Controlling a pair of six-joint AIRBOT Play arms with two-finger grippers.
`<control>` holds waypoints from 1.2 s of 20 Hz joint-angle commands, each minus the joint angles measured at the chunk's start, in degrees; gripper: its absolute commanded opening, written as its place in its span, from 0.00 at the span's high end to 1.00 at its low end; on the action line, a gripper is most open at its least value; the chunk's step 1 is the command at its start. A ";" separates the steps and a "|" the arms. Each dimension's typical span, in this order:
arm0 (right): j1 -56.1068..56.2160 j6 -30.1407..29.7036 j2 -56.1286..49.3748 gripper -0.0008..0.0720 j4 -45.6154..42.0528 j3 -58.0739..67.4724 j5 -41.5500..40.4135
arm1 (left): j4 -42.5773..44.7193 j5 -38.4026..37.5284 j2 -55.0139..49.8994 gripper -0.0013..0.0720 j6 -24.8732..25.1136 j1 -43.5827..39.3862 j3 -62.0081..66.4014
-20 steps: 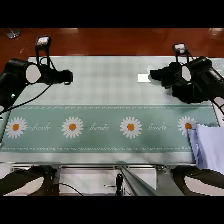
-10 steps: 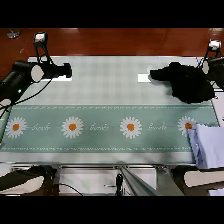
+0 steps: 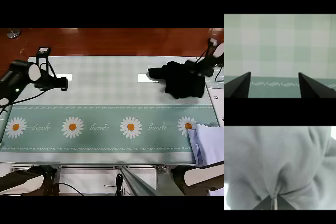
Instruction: Fold the shirts.
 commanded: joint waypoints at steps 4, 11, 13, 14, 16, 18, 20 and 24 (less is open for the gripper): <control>5.64 -9.79 19.30 0.96 12.57 11.21 -4.07 | -17.05 -4.20 21.09 0.03 11.43 -0.90 -9.16; 17.53 -13.16 38.73 0.97 12.72 11.21 -10.14 | -17.33 -2.23 38.56 0.03 9.49 -2.99 -20.72; 20.83 -16.83 41.94 0.97 14.14 11.21 -6.03 | -16.48 -0.85 38.10 0.03 9.22 -2.69 -22.12; 22.51 -17.40 43.10 0.97 14.14 11.21 -5.14 | -16.48 -0.04 37.70 0.03 8.07 -2.58 -23.04; 25.31 -17.25 44.61 0.97 14.23 11.21 -4.50 | -16.52 0.81 37.18 0.03 7.23 -2.58 -24.33; 28.37 -17.11 44.61 0.97 14.40 10.40 1.03 | -16.50 1.51 36.81 0.03 7.23 -2.58 -24.76; 31.78 -17.18 44.63 0.96 16.41 5.01 7.06 | -16.48 2.80 36.28 0.03 7.23 -2.58 -24.76; 41.16 -15.67 43.41 0.96 21.62 -18.34 -2.19 | -16.92 3.89 35.32 0.03 7.23 -2.58 -24.76</control>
